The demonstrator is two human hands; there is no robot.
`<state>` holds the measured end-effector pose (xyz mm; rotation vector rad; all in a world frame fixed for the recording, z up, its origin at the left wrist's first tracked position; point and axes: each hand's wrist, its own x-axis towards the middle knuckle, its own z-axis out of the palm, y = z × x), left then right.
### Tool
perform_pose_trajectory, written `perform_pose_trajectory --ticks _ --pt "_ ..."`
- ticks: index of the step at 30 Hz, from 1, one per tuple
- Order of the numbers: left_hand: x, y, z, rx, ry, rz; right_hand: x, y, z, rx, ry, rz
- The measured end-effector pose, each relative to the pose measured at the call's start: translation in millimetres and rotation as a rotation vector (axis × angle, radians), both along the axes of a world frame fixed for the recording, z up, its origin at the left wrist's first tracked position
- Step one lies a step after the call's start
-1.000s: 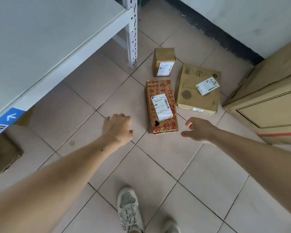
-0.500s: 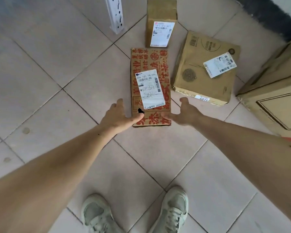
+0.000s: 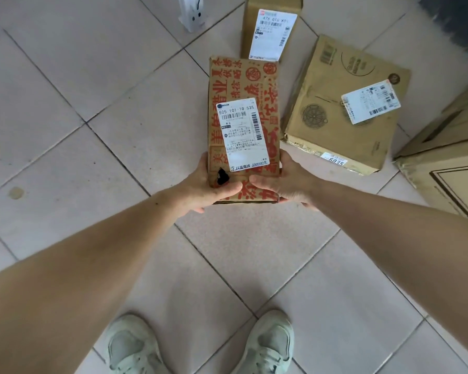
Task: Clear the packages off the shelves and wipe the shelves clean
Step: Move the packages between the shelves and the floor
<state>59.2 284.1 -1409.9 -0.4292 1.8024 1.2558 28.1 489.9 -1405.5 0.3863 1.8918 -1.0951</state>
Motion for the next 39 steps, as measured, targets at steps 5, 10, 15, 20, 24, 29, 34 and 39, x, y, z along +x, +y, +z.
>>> perform_pose_trajectory --ticks 5,10,15,20,24,29,34,39 --pt "3.8 -6.0 20.2 0.033 0.012 0.006 -1.7 -3.3 30.5 -0.004 -0.006 0.030" --pt "4.0 -20.7 72.5 0.071 0.075 0.005 -2.5 -15.9 83.1 -0.020 0.007 0.050" --pt "1.4 -50.5 152.8 0.104 0.108 0.008 -6.0 -38.7 160.2 -0.049 0.016 0.113" --pt "11.6 -81.0 231.0 0.146 0.154 0.036 -12.0 -65.4 239.6 -0.058 0.046 0.234" --pt "29.1 -102.8 283.5 0.130 0.171 0.130 -17.0 -89.7 296.0 -0.075 0.080 0.332" --pt "53.0 -130.7 342.3 0.138 0.212 0.226 -18.2 -125.0 356.0 -0.091 0.139 0.477" --pt "75.8 -169.6 389.0 0.059 0.248 0.300 -18.7 -173.6 400.1 -0.111 0.208 0.591" --pt "102.9 -227.4 415.0 -0.001 0.307 0.446 -12.0 -248.5 426.6 -0.154 0.213 0.691"
